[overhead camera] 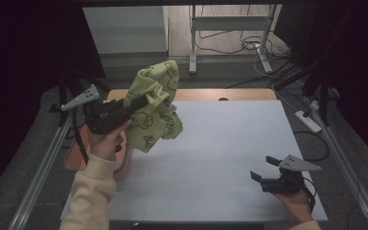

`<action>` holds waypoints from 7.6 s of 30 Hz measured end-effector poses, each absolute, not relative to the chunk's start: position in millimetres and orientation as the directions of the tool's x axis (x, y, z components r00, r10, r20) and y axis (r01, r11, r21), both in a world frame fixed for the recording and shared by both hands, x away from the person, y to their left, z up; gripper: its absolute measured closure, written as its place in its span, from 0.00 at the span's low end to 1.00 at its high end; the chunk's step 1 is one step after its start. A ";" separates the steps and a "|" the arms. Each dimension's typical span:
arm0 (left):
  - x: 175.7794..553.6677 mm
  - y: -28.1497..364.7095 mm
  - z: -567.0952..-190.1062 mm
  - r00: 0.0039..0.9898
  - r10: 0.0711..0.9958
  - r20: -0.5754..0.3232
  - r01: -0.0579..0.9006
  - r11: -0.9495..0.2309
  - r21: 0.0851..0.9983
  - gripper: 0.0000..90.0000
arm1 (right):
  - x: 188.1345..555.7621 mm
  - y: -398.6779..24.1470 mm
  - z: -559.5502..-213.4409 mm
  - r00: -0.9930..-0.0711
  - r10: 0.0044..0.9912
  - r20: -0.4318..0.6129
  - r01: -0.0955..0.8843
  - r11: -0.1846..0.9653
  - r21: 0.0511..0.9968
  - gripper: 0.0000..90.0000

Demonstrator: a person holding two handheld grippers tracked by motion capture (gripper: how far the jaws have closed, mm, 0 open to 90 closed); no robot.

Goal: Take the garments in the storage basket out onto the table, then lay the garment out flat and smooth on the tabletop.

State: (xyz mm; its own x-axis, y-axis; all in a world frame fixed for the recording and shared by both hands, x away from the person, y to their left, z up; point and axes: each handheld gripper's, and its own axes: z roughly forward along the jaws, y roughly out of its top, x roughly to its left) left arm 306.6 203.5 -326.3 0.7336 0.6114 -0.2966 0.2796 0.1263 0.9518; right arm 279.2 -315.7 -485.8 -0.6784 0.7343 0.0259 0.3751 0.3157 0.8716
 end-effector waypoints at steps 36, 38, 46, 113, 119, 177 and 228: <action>316.9 158.1 -346.9 0.778 0.543 -0.316 0.333 0.070 0.940 0.75 | 279.3 -315.2 -486.4 -0.677 0.735 0.023 0.377 0.320 0.869 0.16; 316.5 155.6 -347.6 0.783 0.539 -0.311 0.330 0.065 0.942 0.75 | 279.3 -315.4 -486.3 -0.677 0.736 0.022 0.376 0.321 0.869 0.16; 318.0 143.6 -352.7 0.798 0.518 -0.309 0.334 0.048 0.941 0.75 | 279.5 -314.9 -486.5 -0.678 0.735 0.021 0.377 0.323 0.868 0.16; 342.4 53.5 -457.9 0.791 0.507 -0.342 0.518 -0.257 0.816 0.73 | 281.7 -313.8 -487.8 -0.682 0.731 0.020 0.378 0.330 0.865 0.16; 343.6 45.3 -470.9 0.793 0.503 -0.343 0.532 -0.300 0.792 0.72 | 281.8 -313.4 -488.0 -0.683 0.730 0.018 0.377 0.331 0.865 0.16; 300.2 140.2 -443.5 0.729 0.618 -0.295 0.499 -0.183 0.847 0.38 | 283.5 -311.2 -487.4 -0.689 0.724 0.029 0.373 0.321 0.870 0.16; 272.0 208.3 -464.7 0.668 0.685 -0.290 0.530 -0.166 0.831 0.37 | 285.9 -300.6 -480.8 -0.714 0.699 0.052 0.357 0.299 0.885 0.16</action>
State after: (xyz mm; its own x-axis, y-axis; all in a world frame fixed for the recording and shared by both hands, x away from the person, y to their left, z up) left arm 272.0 208.3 -464.7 0.6682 0.6854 -0.2895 0.5305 -0.1660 0.8313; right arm 285.9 -300.6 -480.8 -0.7137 0.6985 0.0524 0.3574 0.2988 0.8849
